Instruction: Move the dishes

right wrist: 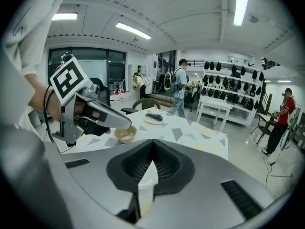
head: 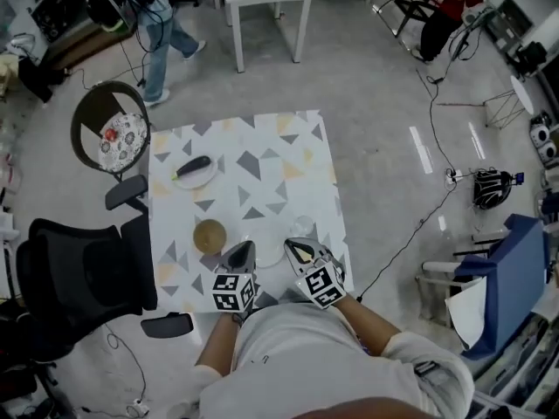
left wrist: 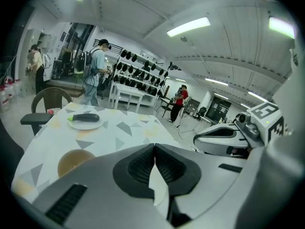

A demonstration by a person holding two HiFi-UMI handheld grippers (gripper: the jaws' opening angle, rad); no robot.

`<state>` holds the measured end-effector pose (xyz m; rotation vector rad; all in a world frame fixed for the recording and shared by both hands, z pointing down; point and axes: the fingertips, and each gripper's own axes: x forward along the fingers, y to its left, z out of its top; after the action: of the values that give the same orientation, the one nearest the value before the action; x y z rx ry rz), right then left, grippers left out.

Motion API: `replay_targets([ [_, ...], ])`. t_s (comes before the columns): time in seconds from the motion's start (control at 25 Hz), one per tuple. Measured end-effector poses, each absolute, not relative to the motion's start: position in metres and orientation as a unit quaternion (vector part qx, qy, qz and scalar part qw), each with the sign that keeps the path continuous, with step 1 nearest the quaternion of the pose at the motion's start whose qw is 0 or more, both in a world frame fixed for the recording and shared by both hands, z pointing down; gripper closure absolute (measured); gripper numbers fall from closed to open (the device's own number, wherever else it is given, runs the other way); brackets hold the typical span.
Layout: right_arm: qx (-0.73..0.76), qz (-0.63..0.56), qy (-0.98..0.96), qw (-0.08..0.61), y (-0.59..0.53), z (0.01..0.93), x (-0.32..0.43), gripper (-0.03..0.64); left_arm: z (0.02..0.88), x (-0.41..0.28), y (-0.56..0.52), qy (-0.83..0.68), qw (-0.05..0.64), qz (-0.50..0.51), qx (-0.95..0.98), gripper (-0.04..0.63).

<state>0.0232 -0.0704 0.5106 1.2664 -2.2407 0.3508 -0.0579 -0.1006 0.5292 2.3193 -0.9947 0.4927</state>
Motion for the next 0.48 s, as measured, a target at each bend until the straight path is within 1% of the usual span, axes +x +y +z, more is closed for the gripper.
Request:
replay_targets([
  [0.2, 0.486, 0.114, -0.834, 0.235, -0.094, 0.475, 0.038, 0.620, 0.497, -0.038, -0.125, -0.369, 0.252, 0.162, 0.880, 0.575],
  [0.36, 0.505, 0.117, -0.828, 0.215, -0.099, 0.457, 0.048, 0.620, 0.478, -0.033, -0.132, -0.378, 0.242, 0.143, 0.882, 0.575],
  [0.48, 0.520, 0.109, -0.827, 0.184, -0.109, 0.440, 0.054, 0.620, 0.460, -0.033, -0.139, -0.394, 0.222, 0.127, 0.883, 0.575],
])
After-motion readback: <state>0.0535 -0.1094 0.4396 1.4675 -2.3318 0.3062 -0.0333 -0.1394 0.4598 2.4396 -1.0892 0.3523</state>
